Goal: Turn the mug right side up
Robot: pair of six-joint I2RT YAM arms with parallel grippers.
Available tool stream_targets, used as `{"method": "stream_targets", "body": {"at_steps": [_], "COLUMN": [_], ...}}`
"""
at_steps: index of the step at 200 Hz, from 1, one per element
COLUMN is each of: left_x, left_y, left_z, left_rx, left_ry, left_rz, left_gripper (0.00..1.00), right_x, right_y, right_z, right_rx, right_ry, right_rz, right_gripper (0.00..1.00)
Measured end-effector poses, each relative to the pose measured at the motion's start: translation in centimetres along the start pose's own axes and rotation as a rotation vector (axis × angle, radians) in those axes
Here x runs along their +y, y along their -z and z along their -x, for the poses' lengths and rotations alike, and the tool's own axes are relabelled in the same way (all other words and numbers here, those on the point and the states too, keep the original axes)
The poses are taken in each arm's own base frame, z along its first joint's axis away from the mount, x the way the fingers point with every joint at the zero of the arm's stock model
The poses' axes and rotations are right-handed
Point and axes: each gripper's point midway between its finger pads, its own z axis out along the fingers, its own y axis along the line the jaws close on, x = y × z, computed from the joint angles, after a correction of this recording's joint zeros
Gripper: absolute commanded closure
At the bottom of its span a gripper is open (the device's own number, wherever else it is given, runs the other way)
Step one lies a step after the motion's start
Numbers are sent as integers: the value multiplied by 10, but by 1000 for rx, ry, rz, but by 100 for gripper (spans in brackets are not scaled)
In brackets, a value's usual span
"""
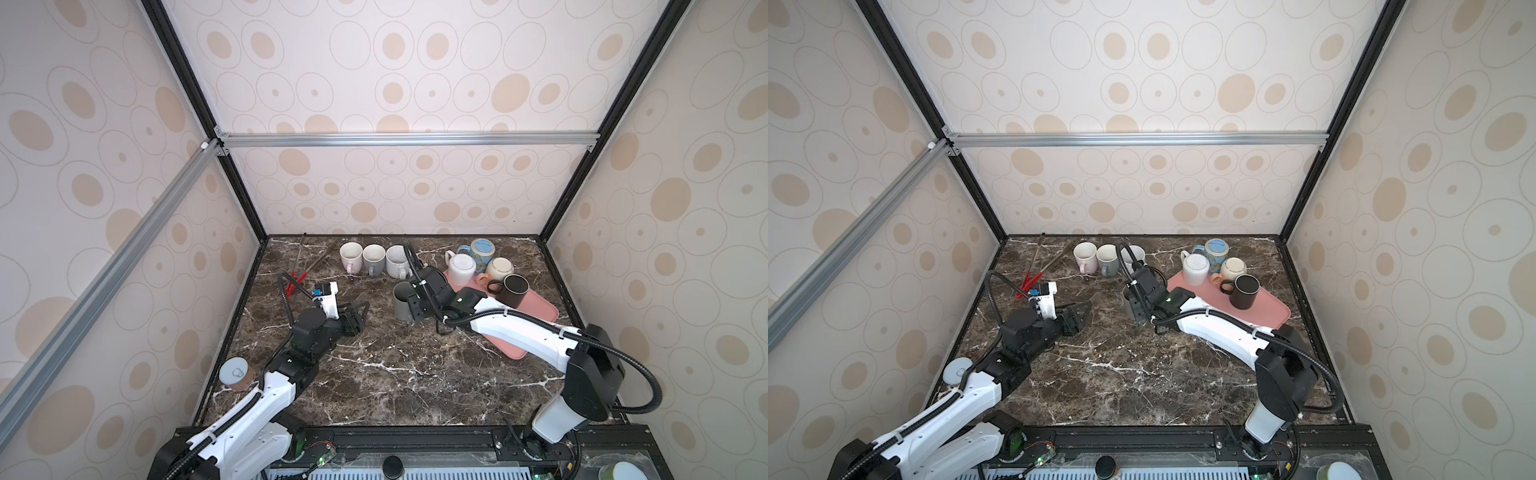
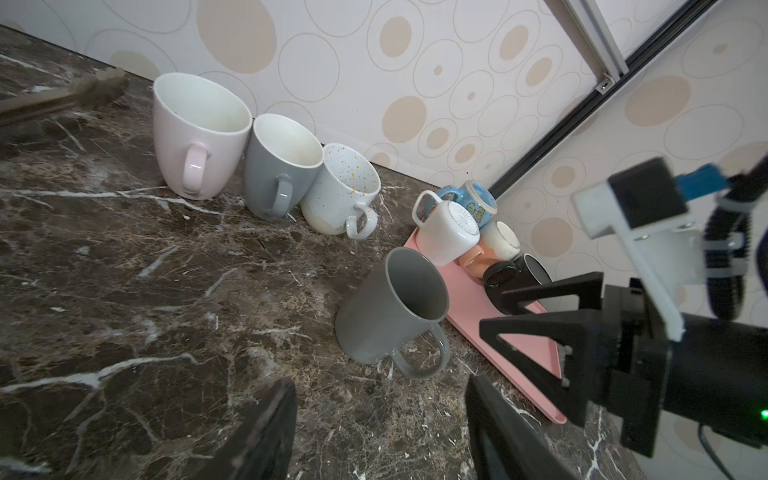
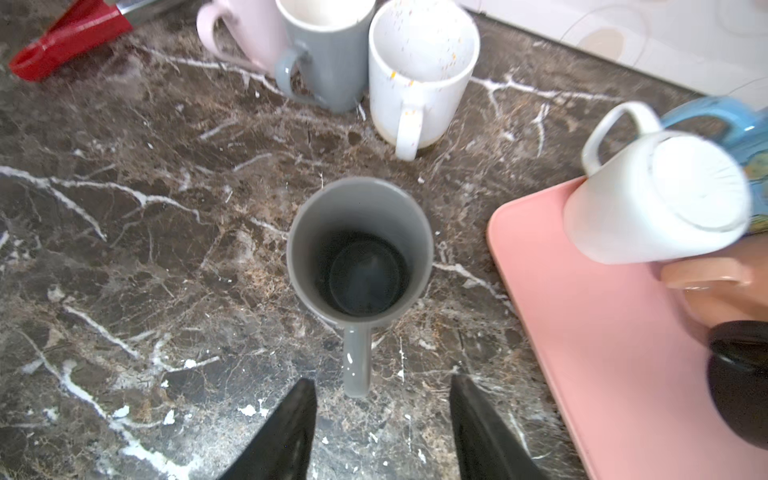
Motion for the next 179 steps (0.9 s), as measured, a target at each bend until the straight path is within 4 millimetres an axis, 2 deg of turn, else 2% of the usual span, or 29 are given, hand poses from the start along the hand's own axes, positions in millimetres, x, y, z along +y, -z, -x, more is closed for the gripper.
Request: {"method": "stream_targets", "body": {"at_steps": [9, 19, 43, 65, 92, 109, 124, 138, 179], "left_x": [-3, -5, -13, -25, -48, -63, -77, -90, -125], "left_y": [-3, -6, -13, -21, -34, -43, -51, -59, -89], "left_z": [-1, -2, -3, 0, 5, 6, 2, -4, -32], "left_rx": [13, 27, 52, 67, 83, 98, 115, 138, 216], "left_ry": [0, -1, -13, -37, -81, -112, -139, -166, -241], "left_rz": [-13, -24, -51, -74, -116, -143, -167, -190, -267], "left_gripper": [37, 37, 39, 39, 39, 39, 39, 40, 41], "right_x": [-16, -42, -136, -228, -309, -340, -355, -363, -374], "right_y": [6, 9, 15, 19, 18, 15, 9, 2, -28], "right_z": [8, 16, 27, 17, 2, -18, -33, -40, -43], "right_rx": [-17, -31, -48, 11, 83, 130, 171, 197, 234], "right_ry": [-18, -60, -200, -291, -394, -453, -486, -501, -514], "right_rz": [-20, -49, -182, -363, -496, -526, -534, -533, -491], "right_gripper": [44, 43, 39, 39, 38, 38, 38, 38, 41]}}
